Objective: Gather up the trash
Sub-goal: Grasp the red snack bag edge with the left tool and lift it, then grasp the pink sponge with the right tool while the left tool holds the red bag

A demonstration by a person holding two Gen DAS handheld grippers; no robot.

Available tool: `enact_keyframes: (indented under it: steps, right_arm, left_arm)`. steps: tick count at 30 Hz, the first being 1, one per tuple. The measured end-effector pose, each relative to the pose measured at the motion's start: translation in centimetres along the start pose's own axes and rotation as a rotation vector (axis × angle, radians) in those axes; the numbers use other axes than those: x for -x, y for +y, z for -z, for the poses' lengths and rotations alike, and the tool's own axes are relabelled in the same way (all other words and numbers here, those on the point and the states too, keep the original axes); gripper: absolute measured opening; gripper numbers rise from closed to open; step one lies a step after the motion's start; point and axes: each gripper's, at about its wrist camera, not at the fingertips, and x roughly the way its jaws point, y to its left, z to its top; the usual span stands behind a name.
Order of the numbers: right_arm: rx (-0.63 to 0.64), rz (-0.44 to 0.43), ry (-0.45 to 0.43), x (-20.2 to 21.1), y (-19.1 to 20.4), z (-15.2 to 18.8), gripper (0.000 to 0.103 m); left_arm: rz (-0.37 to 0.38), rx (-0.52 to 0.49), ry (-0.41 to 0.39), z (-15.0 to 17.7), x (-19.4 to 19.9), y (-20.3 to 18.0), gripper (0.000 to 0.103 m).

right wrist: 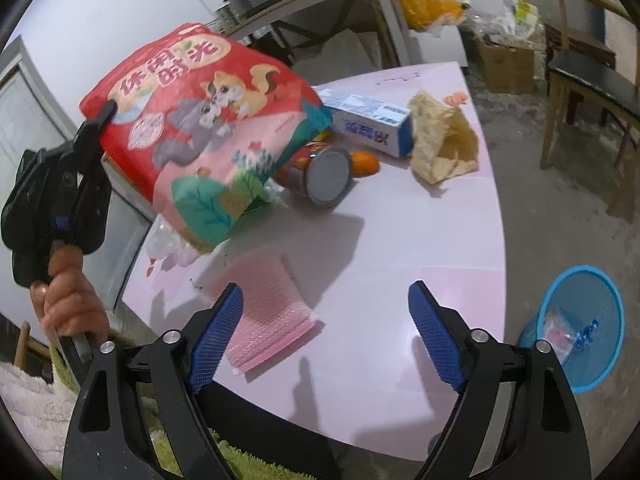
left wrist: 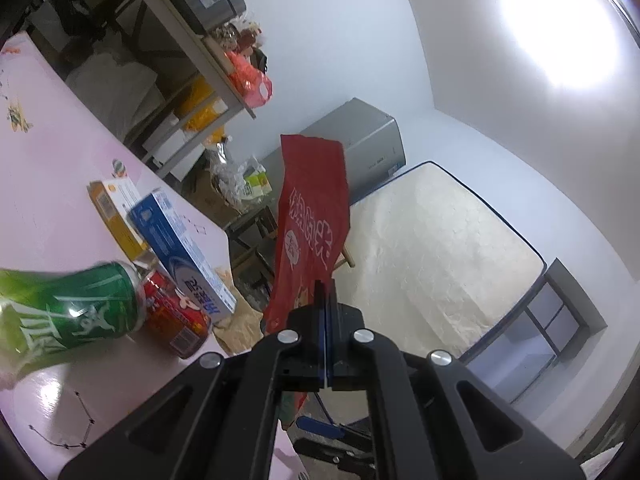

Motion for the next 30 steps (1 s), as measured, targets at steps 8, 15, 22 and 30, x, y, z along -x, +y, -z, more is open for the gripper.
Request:
enact_keyframes:
  steps: [8, 15, 22, 30]
  right_arm:
    - [0.226, -0.063, 0.048, -2.0, 4.3, -0.4, 0.095]
    - [0.448, -0.053, 0.154, -6.2, 7.5, -0.3, 0.095]
    - [0.586, 0.025, 0.251, -10.5, 9.2, 1.0, 0.095]
    - [0.573, 0.064, 0.273, -11.9, 8.4, 1.7, 0.094]
  left_arm:
    - [-0.057, -0.013, -0.037, -1.8, 2.4, 0.4, 0.000]
    - [-0.087, -0.007, -0.071, -2.6, 3.9, 1.2, 0.000]
    - [-0.103, 0.001, -0.086, -2.6, 4.7, 1.5, 0.000]
    - [-0.108, 0.009, -0.075, -2.5, 4.6, 1.6, 0.000]
